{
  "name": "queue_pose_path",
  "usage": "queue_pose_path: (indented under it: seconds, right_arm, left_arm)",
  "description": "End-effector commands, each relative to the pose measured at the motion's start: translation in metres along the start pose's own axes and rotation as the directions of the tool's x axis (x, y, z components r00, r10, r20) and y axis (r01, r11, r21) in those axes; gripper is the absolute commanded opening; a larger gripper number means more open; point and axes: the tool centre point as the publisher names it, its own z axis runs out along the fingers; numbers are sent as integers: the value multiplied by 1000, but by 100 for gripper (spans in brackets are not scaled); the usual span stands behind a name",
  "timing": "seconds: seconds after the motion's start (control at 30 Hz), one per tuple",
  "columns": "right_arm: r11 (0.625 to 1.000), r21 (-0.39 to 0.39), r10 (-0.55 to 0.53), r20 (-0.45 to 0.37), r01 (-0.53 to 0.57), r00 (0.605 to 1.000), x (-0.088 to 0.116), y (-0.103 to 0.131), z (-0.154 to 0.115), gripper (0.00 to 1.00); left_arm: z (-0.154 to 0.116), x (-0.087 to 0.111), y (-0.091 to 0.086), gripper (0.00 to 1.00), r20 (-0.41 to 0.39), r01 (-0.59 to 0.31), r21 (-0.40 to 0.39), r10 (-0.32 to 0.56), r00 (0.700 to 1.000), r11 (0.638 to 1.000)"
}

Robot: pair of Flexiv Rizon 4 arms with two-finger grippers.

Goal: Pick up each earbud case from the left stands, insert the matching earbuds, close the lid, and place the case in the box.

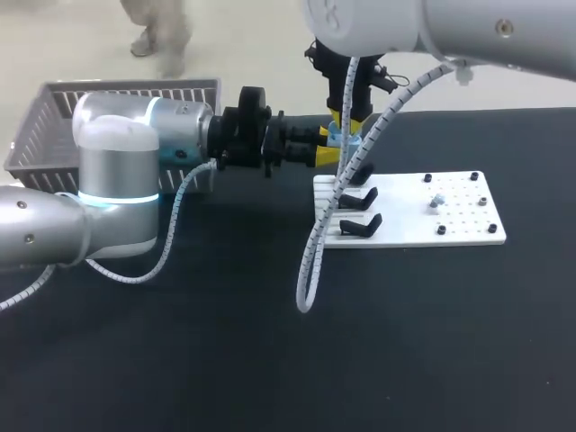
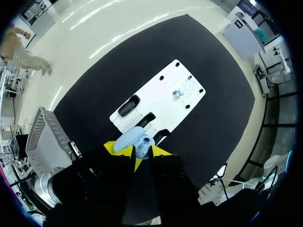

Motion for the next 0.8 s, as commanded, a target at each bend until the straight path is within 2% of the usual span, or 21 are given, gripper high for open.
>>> queue_pose_path:
  seconds: [0.03, 0.37, 0.4, 0.47, 0.5, 0.6, 0.8]
  right_arm:
    - [1000, -2, 6, 6, -6, 1000, 1, -2, 2, 0]
    - [1000, 3, 10, 0, -10, 1000, 2, -3, 8, 0]
    - [1000, 6, 12, -7, -12, 1000, 2, -3, 9, 16]
    - [1000, 8, 13, -10, -13, 1000, 1, -4, 9, 66]
    - [1000, 7, 13, -10, -13, 1000, 2, -5, 9, 98]
    - [1000, -4, 15, -4, -15, 1000, 4, -9, 4, 100]
    - [995, -102, 2, 27, 1, 1000, 14, -35, -16, 100]
  left_arm:
    - [0, 0, -2, 0, 3, -3, -4, 3, 1000, 1000]
    - [0, 0, -2, 0, 3, -3, -4, 3, 1000, 1000]
    - [0, 0, -2, 0, 3, -3, -4, 3, 1000, 1000]
    - [0, 0, -2, 0, 3, -3, -4, 3, 1000, 1000]
    - [0, 0, -2, 0, 3, -3, -4, 3, 1000, 1000]
    - [0, 0, -2, 0, 3, -3, -4, 3, 1000, 1000]
    - [0, 0, -2, 0, 3, -3, -4, 3, 1000, 1000]
